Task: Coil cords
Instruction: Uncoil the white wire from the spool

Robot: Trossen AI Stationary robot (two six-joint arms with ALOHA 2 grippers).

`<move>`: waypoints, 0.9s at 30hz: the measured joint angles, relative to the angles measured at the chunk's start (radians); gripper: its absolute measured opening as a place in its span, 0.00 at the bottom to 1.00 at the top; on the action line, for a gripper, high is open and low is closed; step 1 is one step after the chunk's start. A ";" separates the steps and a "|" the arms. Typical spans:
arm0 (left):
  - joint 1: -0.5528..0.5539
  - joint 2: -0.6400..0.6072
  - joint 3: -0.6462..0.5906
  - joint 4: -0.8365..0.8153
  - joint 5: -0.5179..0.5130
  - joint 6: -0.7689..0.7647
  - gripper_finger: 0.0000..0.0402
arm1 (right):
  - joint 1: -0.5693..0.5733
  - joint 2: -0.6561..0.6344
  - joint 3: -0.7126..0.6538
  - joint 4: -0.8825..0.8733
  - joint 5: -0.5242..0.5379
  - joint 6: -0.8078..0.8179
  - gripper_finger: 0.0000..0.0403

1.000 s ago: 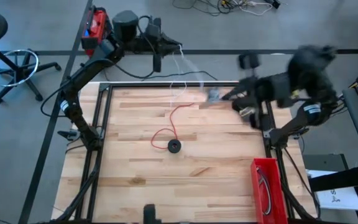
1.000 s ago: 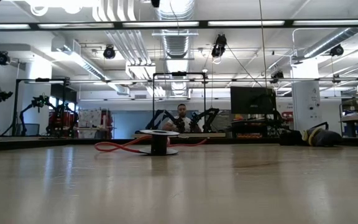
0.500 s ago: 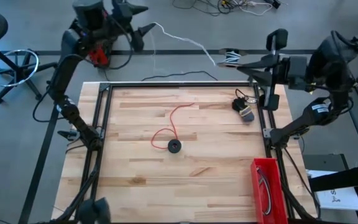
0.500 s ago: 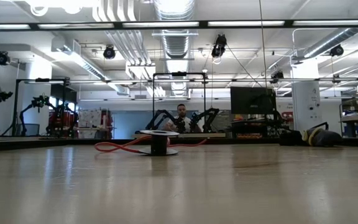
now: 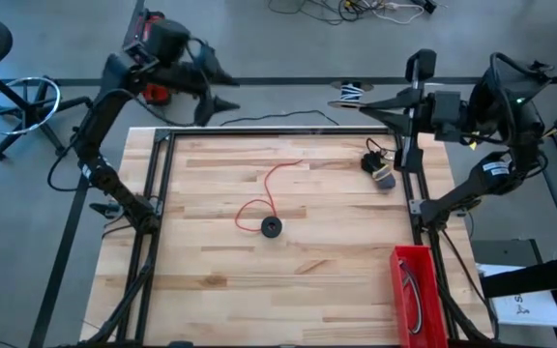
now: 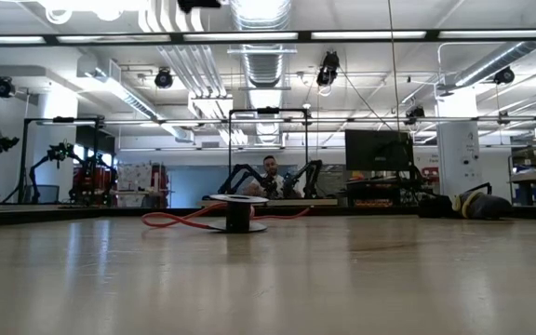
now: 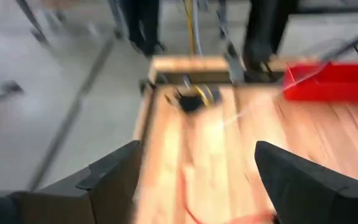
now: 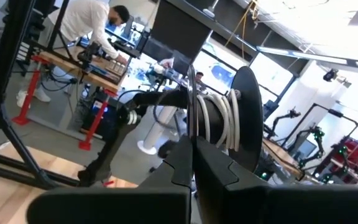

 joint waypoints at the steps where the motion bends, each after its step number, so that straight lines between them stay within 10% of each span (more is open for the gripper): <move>1: -0.003 0.000 -0.027 -0.019 0.001 0.008 0.76 | 0.000 0.000 0.000 -0.004 0.003 0.003 0.00; 11: -0.067 -0.003 -0.371 0.242 0.326 -0.034 0.71 | -0.013 0.000 0.000 -0.010 0.022 0.010 0.00; 27: -0.256 0.004 -0.763 1.555 0.115 -0.456 0.70 | -0.018 0.000 0.000 -0.079 0.020 0.041 0.00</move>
